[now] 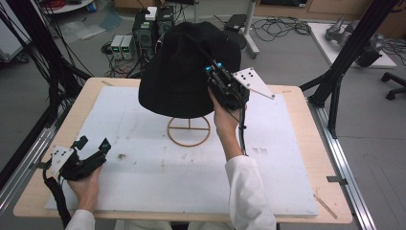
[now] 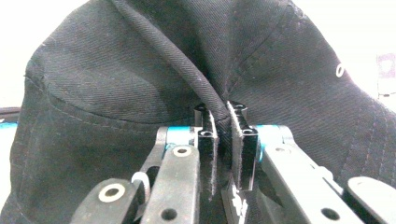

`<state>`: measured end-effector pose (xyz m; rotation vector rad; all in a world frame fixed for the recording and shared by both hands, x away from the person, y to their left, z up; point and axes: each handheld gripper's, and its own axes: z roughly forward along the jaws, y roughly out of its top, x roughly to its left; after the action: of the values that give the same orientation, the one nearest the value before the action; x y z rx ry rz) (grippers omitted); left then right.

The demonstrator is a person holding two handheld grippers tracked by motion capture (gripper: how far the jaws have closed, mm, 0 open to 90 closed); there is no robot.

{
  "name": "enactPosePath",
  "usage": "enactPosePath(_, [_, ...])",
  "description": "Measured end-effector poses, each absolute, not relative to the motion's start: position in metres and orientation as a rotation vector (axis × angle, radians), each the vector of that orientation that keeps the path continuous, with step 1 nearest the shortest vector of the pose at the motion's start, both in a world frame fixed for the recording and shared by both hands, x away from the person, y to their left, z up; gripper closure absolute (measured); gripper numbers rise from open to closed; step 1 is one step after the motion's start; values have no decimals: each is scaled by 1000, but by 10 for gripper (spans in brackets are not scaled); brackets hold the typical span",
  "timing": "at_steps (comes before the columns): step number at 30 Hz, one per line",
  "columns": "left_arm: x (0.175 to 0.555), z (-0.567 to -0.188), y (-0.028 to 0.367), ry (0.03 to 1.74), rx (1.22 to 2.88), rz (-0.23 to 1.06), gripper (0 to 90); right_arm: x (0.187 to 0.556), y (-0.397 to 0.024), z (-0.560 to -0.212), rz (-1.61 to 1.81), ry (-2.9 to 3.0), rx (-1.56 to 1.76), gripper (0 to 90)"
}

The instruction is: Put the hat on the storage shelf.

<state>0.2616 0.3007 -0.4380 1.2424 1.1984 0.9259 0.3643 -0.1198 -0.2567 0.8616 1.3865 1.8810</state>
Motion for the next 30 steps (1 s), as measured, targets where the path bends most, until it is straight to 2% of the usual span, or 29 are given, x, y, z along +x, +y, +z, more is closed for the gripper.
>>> enactPosePath(15, [261,-439,302,1207,1246,922,192,372,-110,-289,1829,1476,922,836])
enactPosePath(30, [263,-440,299,1187,1256,894,198,379,-106,-300,1812,1520,984,825])
